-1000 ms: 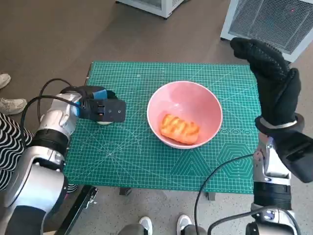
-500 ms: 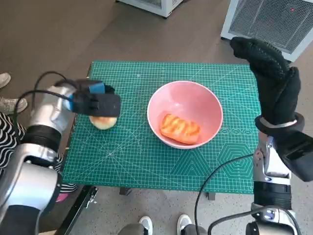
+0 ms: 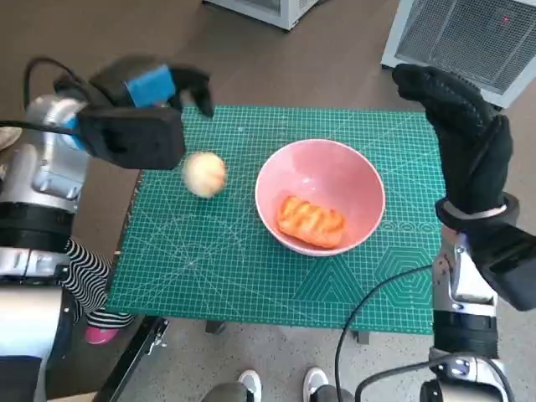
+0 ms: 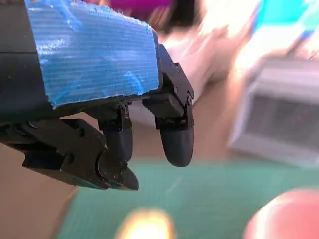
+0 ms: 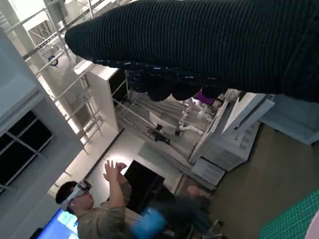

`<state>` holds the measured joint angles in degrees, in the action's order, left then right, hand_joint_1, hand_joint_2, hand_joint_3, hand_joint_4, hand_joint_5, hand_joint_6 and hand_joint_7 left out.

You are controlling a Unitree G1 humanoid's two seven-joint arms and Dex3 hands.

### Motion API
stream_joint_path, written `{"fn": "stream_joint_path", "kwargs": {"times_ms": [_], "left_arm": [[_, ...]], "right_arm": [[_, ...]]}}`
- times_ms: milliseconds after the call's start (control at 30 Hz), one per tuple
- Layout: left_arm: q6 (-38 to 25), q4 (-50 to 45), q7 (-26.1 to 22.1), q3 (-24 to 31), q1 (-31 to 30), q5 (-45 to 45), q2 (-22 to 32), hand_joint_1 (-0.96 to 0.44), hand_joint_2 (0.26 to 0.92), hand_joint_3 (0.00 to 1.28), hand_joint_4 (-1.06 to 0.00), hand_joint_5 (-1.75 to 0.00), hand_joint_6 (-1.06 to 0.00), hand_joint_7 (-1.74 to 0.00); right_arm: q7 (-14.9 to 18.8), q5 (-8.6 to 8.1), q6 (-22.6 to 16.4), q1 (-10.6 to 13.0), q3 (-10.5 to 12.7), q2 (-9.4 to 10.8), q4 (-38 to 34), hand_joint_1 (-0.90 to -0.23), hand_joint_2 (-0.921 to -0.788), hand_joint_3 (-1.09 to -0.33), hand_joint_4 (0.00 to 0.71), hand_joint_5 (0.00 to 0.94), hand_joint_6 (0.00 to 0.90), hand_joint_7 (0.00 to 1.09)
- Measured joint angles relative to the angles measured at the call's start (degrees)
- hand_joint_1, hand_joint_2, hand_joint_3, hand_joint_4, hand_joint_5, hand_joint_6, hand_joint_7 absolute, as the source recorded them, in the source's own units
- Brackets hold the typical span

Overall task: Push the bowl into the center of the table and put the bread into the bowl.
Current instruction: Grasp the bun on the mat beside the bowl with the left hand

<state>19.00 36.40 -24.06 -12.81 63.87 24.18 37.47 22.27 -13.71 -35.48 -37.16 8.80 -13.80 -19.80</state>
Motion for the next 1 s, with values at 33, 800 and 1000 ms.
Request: {"fn": "stream_joint_path", "kwargs": {"times_ms": [33, 800, 1000], "left_arm": [[0.3, -2.0, 0.2, 0.6, -0.5, -0.7, 0.0, 0.0, 0.919, 0.02, -0.74, -1.07, -0.69, -1.15], [0.2, -15.9, -1.8, -0.8, -3.1, -4.1, -9.9, 0.0, 0.91, 0.02, -0.81, -1.06, -0.67, -1.1], [0.5, -12.3, -3.0, -2.8, -3.1, -3.6, -11.6, 0.0, 0.915, 0.01, -0.8, -1.06, -0.66, -1.1]], "right_arm": [[0.0, 0.0, 0.0, 0.0, 0.0, 0.0, 0.0, -0.686, -0.921, -0.738, 0.151, 0.003, -0.001, 0.53], [0.1, -0.07, 0.0, 0.3, 0.2, 0.1, 0.3, -0.696, -0.921, -0.736, 0.153, 0.004, -0.001, 0.53], [0.0, -0.06, 0.0, 0.9, 0.3, 0.2, 1.2, -0.694, -0.921, -0.736, 0.153, 0.003, -0.001, 0.53]]}}
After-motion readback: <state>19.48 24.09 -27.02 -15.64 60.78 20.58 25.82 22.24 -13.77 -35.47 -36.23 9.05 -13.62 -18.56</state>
